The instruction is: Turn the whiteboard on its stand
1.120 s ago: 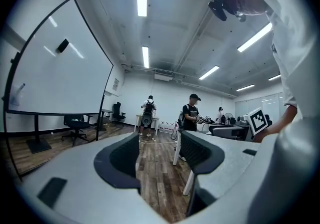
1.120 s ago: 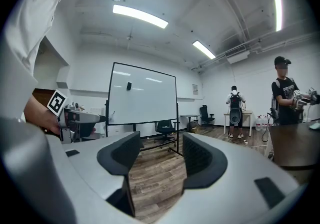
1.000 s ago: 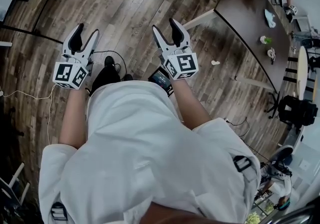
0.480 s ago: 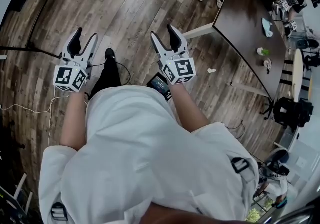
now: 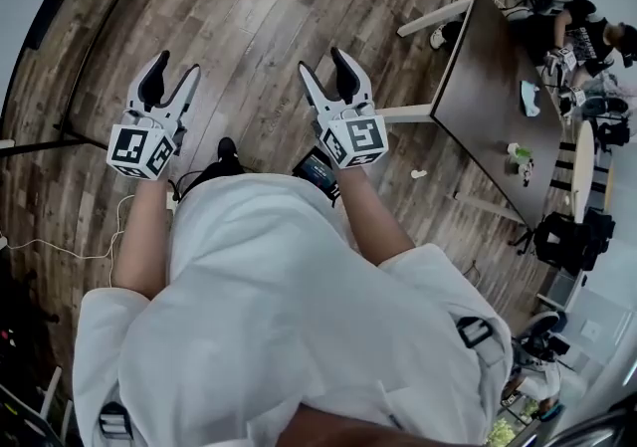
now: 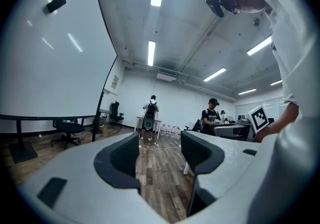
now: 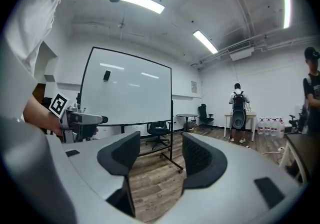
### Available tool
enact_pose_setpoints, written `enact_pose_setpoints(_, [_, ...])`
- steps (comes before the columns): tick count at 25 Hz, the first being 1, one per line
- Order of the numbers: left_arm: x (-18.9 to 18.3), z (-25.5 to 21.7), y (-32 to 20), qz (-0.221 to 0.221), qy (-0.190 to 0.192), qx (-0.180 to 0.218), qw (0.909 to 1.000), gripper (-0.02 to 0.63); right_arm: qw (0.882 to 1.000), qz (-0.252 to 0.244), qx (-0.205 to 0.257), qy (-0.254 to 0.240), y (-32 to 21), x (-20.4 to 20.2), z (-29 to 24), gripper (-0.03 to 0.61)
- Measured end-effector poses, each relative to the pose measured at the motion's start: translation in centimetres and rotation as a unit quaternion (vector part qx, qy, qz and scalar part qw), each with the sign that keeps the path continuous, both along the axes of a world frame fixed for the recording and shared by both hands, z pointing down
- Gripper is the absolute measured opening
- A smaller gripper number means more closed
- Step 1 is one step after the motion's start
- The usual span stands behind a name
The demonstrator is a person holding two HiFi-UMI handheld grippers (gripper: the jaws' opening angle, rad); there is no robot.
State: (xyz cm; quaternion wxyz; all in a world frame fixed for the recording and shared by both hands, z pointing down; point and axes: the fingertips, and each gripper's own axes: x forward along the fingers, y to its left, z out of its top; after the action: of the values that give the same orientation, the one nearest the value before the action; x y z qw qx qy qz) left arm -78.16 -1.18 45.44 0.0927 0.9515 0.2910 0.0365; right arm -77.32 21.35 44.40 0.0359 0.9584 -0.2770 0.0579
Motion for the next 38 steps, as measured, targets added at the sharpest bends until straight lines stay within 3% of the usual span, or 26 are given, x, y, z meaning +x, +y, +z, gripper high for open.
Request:
enact_pose_setpoints(13, [15.2,1.3,-4.3,-0.013,-0.005,-0.011,0.9998,0.245,1.0,-0.004,0.01,0.004,-4.2,15.3,0.1,0.255])
enact_pose_setpoints(19, [22.9,2.0,-3.2,-0.026,-0.011,-0.009,0.9996,0.245,1.0,-0.016,0.019,-0.004,-3.1,23.4,1.4,0.253])
enact_pose_setpoints(31, [41.5,-0.4,-0.7,-0.075,-0.008,0.003,0.9971,0.245,0.997,-0.069,0.028,0.007,-0.3,44.0,-0.5,0.253])
enact_pose_setpoints(38, [49.2,-0.5,0.8,-0.096,-0.008,0.002,0.9953,0.245,0.995,-0.099,0.025,0.002,1.0,52.6,0.2,0.253])
